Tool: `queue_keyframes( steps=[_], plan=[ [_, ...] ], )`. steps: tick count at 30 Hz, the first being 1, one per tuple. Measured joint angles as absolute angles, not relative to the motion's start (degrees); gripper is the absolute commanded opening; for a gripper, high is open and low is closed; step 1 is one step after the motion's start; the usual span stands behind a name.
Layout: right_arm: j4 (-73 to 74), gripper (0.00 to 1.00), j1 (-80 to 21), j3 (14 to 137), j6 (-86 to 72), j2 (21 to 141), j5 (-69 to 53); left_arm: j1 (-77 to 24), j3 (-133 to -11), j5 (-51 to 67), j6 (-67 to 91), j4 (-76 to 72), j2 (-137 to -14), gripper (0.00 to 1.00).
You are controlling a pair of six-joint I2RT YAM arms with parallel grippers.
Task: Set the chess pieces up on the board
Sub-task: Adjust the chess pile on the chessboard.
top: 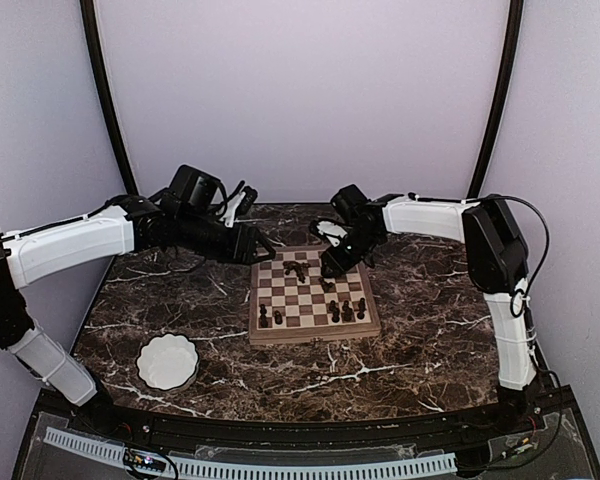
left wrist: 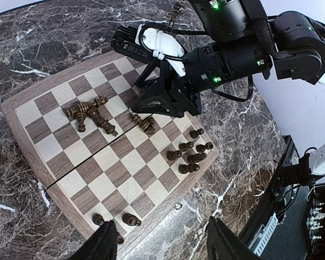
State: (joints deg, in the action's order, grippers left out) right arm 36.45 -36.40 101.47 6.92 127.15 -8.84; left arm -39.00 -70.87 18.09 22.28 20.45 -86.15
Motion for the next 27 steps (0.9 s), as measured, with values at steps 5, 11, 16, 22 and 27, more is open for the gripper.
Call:
queue_keyframes(
  steps=[5,11,16,22,27],
  plan=[
    [36.99,0.55,-36.36,101.47,5.91,127.07,-9.45,-39.00,-70.52,18.22,22.31,19.29,-86.13,0.59],
    [37.76,0.62,-36.36,101.38,5.15,126.85,-10.66,-39.00,-68.47,18.41,22.52,18.39,-86.08,0.59],
    [38.22,0.59,-36.36,101.21,5.21,126.61,-11.33,-39.00,-68.25,18.87,22.72,17.54,-86.06,0.58],
    [39.70,0.57,-36.36,100.86,5.02,126.13,-10.72,-39.00,-68.25,19.35,22.70,17.08,-86.06,0.59],
    [41.10,0.59,-36.36,99.94,4.40,125.23,-10.35,-39.00,-68.23,19.57,22.65,16.23,-86.06,0.59]
  ],
)
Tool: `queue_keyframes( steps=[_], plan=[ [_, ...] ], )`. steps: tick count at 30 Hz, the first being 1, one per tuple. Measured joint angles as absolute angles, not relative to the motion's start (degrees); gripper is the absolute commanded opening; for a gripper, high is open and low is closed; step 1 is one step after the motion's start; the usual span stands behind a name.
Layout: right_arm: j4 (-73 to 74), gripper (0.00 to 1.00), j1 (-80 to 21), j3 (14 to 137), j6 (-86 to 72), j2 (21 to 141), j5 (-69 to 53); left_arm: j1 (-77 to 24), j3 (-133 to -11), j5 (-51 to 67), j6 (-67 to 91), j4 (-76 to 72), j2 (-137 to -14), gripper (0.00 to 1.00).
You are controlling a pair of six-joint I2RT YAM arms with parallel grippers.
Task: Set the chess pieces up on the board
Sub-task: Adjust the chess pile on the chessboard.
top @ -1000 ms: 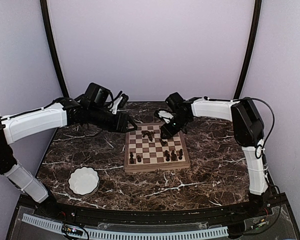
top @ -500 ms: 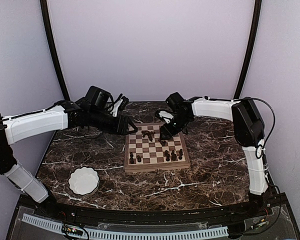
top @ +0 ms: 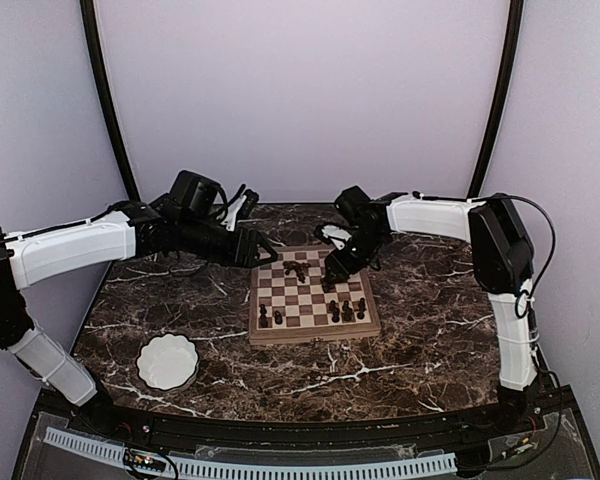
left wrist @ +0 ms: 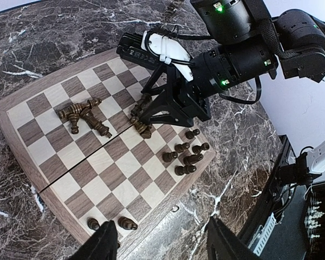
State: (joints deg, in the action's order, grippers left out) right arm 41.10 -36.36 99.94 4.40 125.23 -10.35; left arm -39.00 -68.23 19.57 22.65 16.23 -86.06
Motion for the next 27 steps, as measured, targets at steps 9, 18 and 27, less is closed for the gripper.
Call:
queue_keyframes(
  steps=[9,18,27],
  plan=[
    [43.51,0.52,-36.32,97.47,3.95,123.11,-10.33,-39.00,-68.16,20.23,22.55,14.76,-86.06,0.59],
    [45.63,0.52,-36.29,99.22,4.21,123.57,-7.81,-39.00,-68.16,20.60,22.00,14.61,-86.06,0.58],
    [45.67,0.57,-35.55,103.50,6.44,124.64,-7.38,-39.00,-68.14,20.58,21.61,14.70,-86.06,0.58]
  ],
)
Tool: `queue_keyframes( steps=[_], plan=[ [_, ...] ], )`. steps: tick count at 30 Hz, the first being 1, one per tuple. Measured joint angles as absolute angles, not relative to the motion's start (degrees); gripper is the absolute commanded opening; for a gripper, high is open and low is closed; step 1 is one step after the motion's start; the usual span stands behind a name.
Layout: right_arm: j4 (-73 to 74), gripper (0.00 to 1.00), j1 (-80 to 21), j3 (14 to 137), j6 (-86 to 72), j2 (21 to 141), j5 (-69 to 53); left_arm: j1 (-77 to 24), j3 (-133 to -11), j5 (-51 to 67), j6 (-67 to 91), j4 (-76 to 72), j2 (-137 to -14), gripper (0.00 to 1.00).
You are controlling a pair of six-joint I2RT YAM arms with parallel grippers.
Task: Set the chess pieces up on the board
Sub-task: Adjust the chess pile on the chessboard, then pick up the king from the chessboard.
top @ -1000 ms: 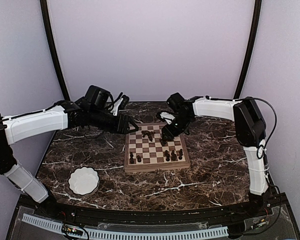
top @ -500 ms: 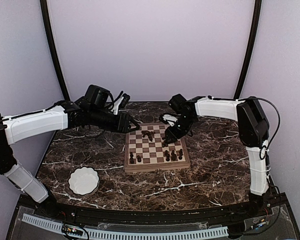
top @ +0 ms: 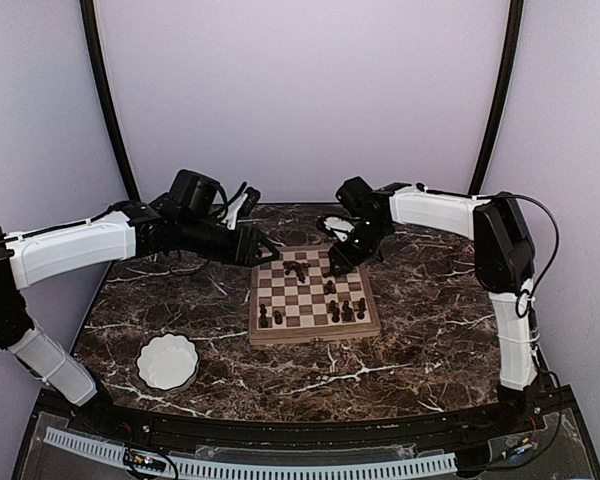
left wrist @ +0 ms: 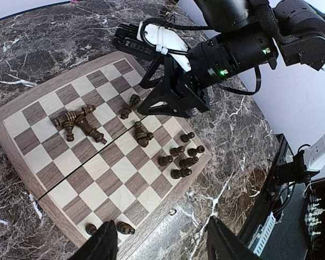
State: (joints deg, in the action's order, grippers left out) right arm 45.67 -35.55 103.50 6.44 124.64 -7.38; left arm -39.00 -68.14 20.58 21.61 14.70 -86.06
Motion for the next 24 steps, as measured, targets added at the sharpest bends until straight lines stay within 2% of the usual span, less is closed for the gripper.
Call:
queue_keyframes(
  steps=[12,24],
  plan=[
    [44.66,0.57,-34.00,110.28,9.30,131.59,-15.46,-39.00,-68.14,20.58,20.88,16.40,-84.31,0.59],
    [42.00,0.53,-33.32,103.42,9.52,127.72,-17.26,-39.00,-66.70,20.58,20.91,15.97,-83.40,0.59]
  ],
)
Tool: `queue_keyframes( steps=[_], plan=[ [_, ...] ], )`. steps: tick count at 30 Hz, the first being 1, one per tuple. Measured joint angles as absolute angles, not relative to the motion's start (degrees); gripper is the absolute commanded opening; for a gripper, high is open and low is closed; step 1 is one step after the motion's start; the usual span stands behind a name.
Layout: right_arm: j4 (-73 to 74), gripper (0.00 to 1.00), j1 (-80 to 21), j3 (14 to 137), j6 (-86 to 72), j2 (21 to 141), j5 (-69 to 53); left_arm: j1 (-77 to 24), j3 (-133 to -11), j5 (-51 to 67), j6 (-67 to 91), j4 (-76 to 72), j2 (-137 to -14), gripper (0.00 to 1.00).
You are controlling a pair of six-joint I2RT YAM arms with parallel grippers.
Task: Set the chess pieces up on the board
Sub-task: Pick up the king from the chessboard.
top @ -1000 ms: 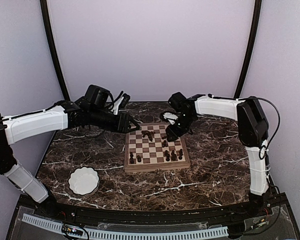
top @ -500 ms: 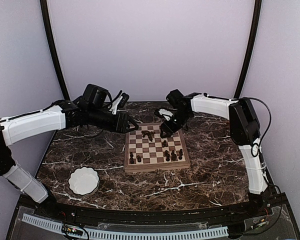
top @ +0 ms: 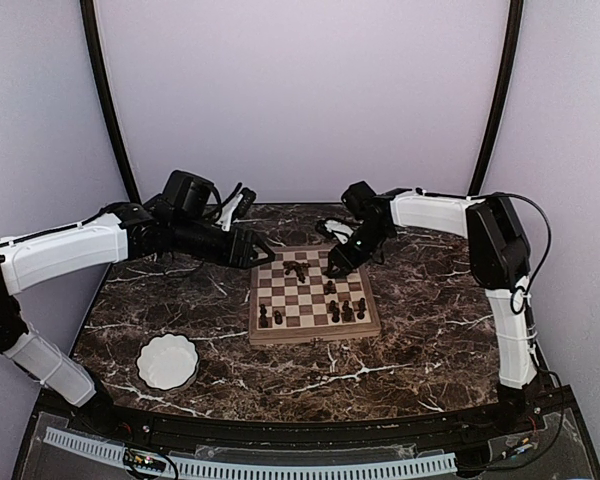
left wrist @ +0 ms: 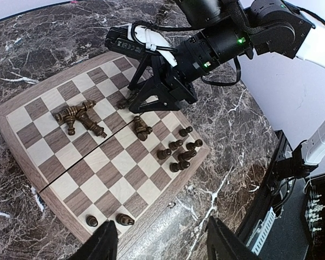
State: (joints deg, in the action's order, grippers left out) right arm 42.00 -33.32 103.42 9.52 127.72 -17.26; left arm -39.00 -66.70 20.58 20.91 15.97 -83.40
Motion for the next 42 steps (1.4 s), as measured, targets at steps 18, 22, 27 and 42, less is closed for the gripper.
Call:
queue_keyframes(
  steps=[18,22,27,42],
  plan=[
    [42.11,0.29,-38.11,101.03,9.34,125.97,-11.25,-39.00,-66.52,21.04,21.02,14.50,-83.40,0.59],
    [42.09,0.22,-38.41,101.03,9.37,125.97,-9.39,-39.00,-66.35,21.10,21.02,14.17,-83.40,0.58],
    [41.95,0.15,-38.65,101.01,9.47,125.97,-7.92,-39.00,-66.24,21.50,21.02,13.69,-83.50,0.58],
    [39.68,0.21,-41.76,100.40,10.24,125.97,1.26,-39.00,-66.26,22.06,21.04,13.30,-85.43,0.58]
  ],
)
